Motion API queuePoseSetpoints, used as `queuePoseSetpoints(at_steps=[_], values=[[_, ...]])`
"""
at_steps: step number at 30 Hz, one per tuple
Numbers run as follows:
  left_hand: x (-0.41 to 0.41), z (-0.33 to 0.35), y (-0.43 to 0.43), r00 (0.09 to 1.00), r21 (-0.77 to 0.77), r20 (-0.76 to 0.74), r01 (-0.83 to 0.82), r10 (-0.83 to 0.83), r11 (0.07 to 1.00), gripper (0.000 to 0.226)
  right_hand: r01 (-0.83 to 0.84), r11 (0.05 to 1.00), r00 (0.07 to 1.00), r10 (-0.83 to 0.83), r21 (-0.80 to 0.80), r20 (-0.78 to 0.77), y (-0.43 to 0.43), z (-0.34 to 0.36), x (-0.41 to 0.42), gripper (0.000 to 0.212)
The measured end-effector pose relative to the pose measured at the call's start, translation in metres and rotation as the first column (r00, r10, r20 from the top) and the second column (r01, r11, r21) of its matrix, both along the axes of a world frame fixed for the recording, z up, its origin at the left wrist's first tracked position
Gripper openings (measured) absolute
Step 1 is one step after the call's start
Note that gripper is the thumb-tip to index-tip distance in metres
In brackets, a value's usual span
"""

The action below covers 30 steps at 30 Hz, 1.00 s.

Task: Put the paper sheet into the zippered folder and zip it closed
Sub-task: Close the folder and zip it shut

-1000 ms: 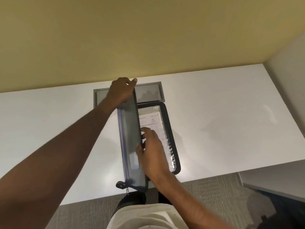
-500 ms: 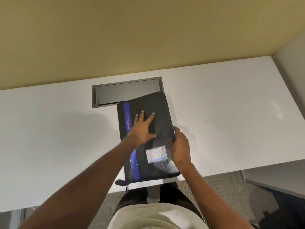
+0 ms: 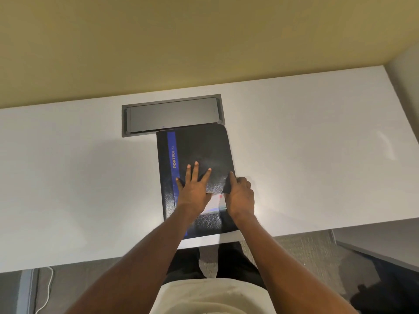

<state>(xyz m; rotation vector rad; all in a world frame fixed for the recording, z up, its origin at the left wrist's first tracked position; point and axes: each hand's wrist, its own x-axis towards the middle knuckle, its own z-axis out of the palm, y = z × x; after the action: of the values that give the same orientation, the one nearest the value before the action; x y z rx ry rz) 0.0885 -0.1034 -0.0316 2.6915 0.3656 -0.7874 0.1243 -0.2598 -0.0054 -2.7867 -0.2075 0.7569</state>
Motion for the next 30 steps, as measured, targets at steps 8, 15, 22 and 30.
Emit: queuePoseSetpoints(at_steps=[8, 15, 22, 30], values=[[-0.094, 0.003, 0.026, 0.961, -0.034, 0.264, -0.078, 0.084, 0.996, 0.062, 0.005, 0.991, 0.992, -0.021, 0.132, 0.126, 0.012, 0.013, -0.042, 0.041], [-0.161, -0.004, 0.077, 0.924, -0.029, 0.365, 0.134, -0.115, 0.991, 0.042, -0.174, 0.954, 0.985, 0.173, 0.245, 0.025, 0.047, 0.014, -0.101, 0.023], [-0.199, -0.008, 0.108, 0.926, -0.106, 0.306, 0.262, -0.219, 0.959, 0.019, -0.194, 0.95, 0.976, 0.212, 0.246, -0.05, 0.068, 0.0, -0.157, 0.023], [-0.21, -0.01, 0.107, 0.903, -0.036, 0.314, 0.319, -0.292, 0.947, 0.016, -0.196, 0.968, 0.97, 0.215, 0.155, -0.115, 0.081, -0.018, -0.198, 0.035]])
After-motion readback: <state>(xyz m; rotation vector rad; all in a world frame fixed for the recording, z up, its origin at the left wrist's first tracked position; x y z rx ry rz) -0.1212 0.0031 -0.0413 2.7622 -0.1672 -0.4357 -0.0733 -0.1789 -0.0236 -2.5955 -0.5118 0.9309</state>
